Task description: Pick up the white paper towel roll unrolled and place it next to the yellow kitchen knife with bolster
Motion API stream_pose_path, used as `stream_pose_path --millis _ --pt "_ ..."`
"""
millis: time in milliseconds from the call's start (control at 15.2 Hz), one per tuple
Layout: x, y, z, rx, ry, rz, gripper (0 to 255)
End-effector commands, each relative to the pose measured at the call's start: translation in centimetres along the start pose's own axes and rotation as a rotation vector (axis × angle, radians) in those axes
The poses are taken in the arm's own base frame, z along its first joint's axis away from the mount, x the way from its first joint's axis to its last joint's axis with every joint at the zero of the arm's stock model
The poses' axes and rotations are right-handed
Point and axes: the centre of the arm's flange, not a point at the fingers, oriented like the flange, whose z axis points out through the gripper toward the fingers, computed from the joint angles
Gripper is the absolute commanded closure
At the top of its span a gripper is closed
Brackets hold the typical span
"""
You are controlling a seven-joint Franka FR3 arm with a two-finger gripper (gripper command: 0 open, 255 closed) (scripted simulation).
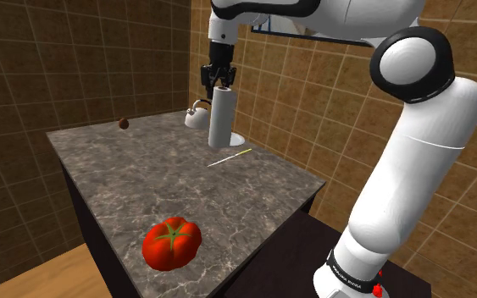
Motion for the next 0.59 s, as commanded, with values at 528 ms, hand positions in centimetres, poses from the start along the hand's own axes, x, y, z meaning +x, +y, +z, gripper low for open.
stream_pose_path --millis 528 --pt "0.5 13.2 2.9 0.000 0.001 -0.001 255"
